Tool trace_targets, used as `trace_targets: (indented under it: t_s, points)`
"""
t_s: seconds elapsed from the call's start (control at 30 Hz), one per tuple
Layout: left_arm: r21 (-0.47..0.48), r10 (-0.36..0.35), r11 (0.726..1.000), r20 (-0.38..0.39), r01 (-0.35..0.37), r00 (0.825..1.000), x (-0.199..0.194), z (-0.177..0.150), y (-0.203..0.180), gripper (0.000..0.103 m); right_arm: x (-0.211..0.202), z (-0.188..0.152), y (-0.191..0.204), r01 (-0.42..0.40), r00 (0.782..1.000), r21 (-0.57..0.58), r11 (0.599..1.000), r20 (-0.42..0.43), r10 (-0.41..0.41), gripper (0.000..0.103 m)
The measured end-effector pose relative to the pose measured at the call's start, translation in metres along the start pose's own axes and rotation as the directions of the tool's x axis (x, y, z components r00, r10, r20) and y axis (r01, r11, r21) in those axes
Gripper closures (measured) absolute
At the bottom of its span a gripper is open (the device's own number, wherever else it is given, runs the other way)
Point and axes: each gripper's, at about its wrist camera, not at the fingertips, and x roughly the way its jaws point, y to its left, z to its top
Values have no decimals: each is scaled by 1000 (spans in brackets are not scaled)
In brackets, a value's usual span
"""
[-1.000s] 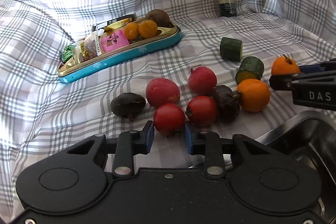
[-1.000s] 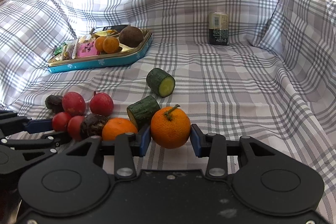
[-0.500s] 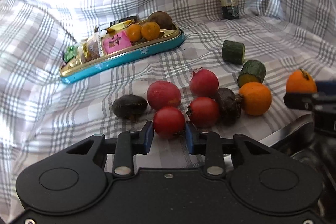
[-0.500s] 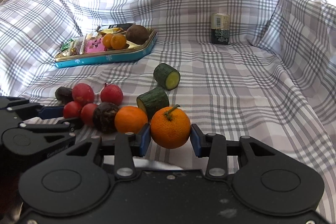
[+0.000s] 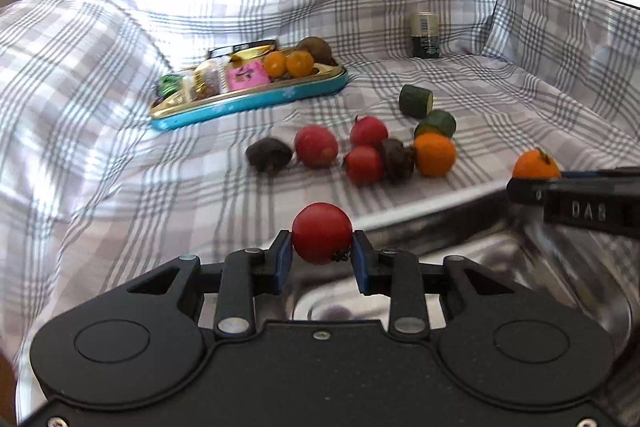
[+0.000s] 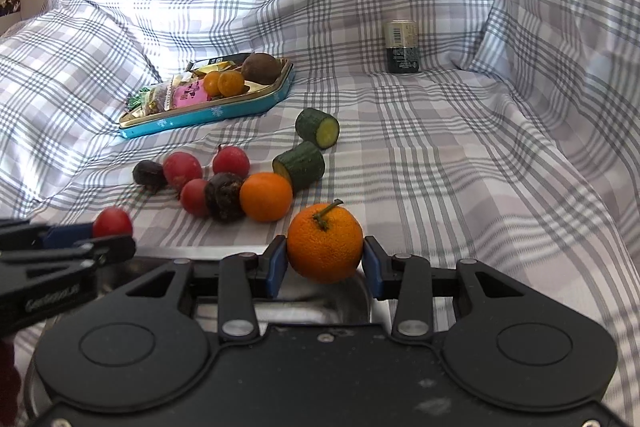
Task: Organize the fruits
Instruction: 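Carry the red apple and orange into the steel tray with both tools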
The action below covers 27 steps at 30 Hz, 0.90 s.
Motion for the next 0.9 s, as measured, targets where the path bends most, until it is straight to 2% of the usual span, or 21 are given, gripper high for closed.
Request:
trace_targets:
  t_s: [0.2,0.37,0.53,0.67,0.77,0.9]
  points:
    - [-34,19,999,-12,-19,1000,-18,-25,2,62,-21,-17,7,13,1000,-1,1000,17,-13,62]
    - [-108,11,994,14,-9,1000,-28,-32,6,62,-37,-31,15,14,1000,-17,1000,23,-13,62]
    - [-143,27,990,33,-22,999,-31,-37,11,62,-48,-43,19,8,1000,-17,1000,20,-8,62]
    - [-195,13,981,15,-10,1000,-33,-42,15,62,-57,-52,24,14,999,-27,1000,31,-13,62]
    - [-176,18,984,22,-13,1000,-37,-46,9,62,-61,-55,27,21,998,-40,999,55,-19,62]
    - [-98,24,995,36,-20,999,-39,-47,-5,62,-57,-53,24,19,999,-23,1000,43,-18,62]
